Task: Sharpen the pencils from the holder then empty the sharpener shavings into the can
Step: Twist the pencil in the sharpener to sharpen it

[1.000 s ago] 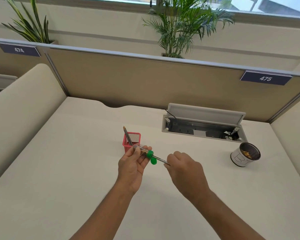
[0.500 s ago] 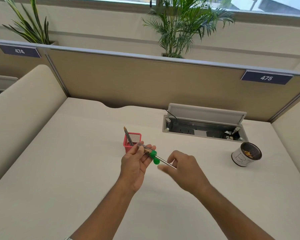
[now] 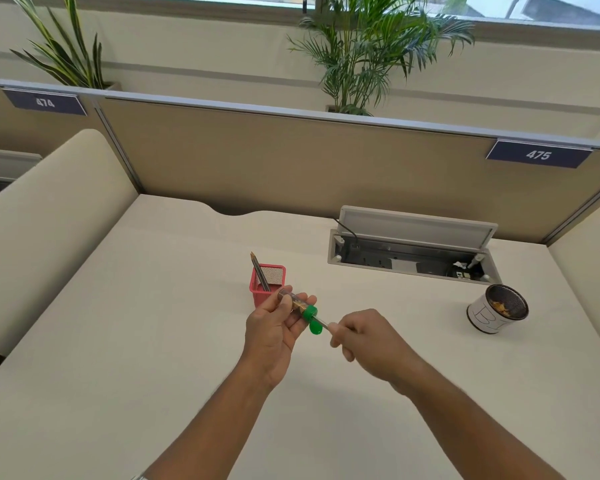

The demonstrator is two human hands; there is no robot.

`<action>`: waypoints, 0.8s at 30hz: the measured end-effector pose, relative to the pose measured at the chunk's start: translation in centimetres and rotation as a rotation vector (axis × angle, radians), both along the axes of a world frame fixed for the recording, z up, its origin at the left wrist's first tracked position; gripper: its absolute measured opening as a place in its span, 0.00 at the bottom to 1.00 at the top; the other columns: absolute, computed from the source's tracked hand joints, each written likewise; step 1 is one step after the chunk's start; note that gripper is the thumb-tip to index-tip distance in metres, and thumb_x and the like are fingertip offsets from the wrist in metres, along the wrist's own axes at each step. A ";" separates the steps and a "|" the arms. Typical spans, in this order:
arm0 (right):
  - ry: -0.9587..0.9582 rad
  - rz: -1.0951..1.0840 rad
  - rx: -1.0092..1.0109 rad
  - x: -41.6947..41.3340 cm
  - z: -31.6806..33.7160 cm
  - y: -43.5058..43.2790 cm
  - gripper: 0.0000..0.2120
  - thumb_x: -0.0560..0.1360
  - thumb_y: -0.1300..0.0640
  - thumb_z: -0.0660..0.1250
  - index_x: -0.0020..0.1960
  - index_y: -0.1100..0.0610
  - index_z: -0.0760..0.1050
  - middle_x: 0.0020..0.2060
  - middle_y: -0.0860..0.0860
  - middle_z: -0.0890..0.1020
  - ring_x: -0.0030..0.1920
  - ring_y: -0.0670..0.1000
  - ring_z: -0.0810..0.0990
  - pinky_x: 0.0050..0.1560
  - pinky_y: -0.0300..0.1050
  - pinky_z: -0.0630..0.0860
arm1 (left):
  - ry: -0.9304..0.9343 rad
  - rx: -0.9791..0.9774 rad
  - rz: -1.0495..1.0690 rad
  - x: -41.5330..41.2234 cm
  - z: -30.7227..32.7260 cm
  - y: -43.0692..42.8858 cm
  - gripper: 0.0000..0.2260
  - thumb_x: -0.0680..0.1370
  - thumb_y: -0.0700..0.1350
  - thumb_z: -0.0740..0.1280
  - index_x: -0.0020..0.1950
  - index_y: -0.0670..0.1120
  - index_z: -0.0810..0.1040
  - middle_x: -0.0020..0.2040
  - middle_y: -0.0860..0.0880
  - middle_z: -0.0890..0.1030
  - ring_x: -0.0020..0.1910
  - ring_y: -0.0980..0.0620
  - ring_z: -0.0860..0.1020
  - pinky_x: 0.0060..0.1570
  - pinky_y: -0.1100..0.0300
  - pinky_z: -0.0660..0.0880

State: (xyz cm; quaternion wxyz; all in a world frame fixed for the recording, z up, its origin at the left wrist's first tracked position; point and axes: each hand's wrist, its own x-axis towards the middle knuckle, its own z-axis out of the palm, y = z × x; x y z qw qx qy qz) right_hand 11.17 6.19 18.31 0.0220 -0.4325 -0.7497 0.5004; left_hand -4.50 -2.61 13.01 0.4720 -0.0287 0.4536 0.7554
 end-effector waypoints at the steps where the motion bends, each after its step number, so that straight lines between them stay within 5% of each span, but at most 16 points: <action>1: -0.004 0.009 -0.016 0.0 0.2 -0.1 0.17 0.83 0.47 0.64 0.42 0.55 0.83 0.29 0.49 0.82 0.29 0.44 0.73 0.33 0.43 0.70 | 0.001 -0.001 -0.001 0.0 0.0 -0.1 0.13 0.88 0.37 0.60 0.72 0.36 0.75 0.64 0.31 0.83 0.62 0.36 0.86 0.67 0.41 0.80; 6: -0.127 0.074 0.473 -0.3 -0.5 -1.0 0.16 0.74 0.40 0.75 0.46 0.50 0.73 0.38 0.46 0.79 0.37 0.49 0.77 0.34 0.42 0.70 | -0.012 0.004 0.030 0.0 0.1 0.0 0.14 0.88 0.38 0.61 0.72 0.36 0.75 0.64 0.31 0.83 0.61 0.36 0.86 0.59 0.45 0.85; 9: -0.173 0.216 0.926 0.0 -1.3 -1.5 0.14 0.78 0.46 0.73 0.42 0.50 0.70 0.34 0.45 0.73 0.31 0.50 0.71 0.29 0.45 0.71 | -0.025 0.002 0.050 0.0 0.1 0.1 0.14 0.87 0.37 0.61 0.72 0.34 0.75 0.64 0.31 0.83 0.60 0.37 0.87 0.56 0.48 0.86; 11: -0.180 0.314 1.051 0.2 -1.6 -1.8 0.14 0.76 0.49 0.76 0.40 0.51 0.71 0.30 0.46 0.73 0.25 0.49 0.65 0.22 0.42 0.64 | -0.024 -0.001 0.053 0.1 0.1 0.1 0.14 0.88 0.37 0.61 0.71 0.34 0.75 0.63 0.31 0.84 0.60 0.37 0.87 0.57 0.48 0.86; 14: -0.194 0.286 0.969 -0.1 -1.3 -1.9 0.17 0.80 0.47 0.70 0.38 0.51 0.67 0.28 0.46 0.71 0.24 0.50 0.63 0.24 0.42 0.56 | -0.024 -0.004 0.040 0.0 -0.1 -0.1 0.14 0.88 0.37 0.60 0.72 0.34 0.75 0.63 0.31 0.84 0.60 0.37 0.87 0.64 0.43 0.82; 18: -0.072 0.099 0.354 -0.5 -0.3 -0.6 0.19 0.84 0.45 0.62 0.41 0.55 0.79 0.32 0.50 0.81 0.35 0.53 0.79 0.38 0.53 0.76 | -0.009 -0.005 0.001 -0.3 -0.3 -0.2 0.14 0.88 0.38 0.60 0.73 0.36 0.74 0.64 0.32 0.84 0.62 0.36 0.86 0.66 0.41 0.79; 21: -0.059 0.077 0.333 -0.9 0.0 -0.9 0.18 0.83 0.43 0.64 0.42 0.54 0.80 0.34 0.50 0.83 0.35 0.51 0.81 0.40 0.54 0.80 | -0.011 0.006 -0.004 -0.3 -0.1 -0.1 0.14 0.88 0.38 0.60 0.73 0.36 0.75 0.60 0.35 0.86 0.62 0.36 0.86 0.66 0.41 0.79; 24: -0.135 0.143 0.500 -0.8 -0.2 -1.3 0.16 0.76 0.40 0.72 0.45 0.52 0.74 0.36 0.46 0.78 0.36 0.49 0.76 0.34 0.43 0.71 | -0.004 0.013 0.003 -0.2 0.1 0.1 0.14 0.88 0.38 0.61 0.72 0.37 0.75 0.59 0.36 0.87 0.61 0.36 0.86 0.67 0.41 0.80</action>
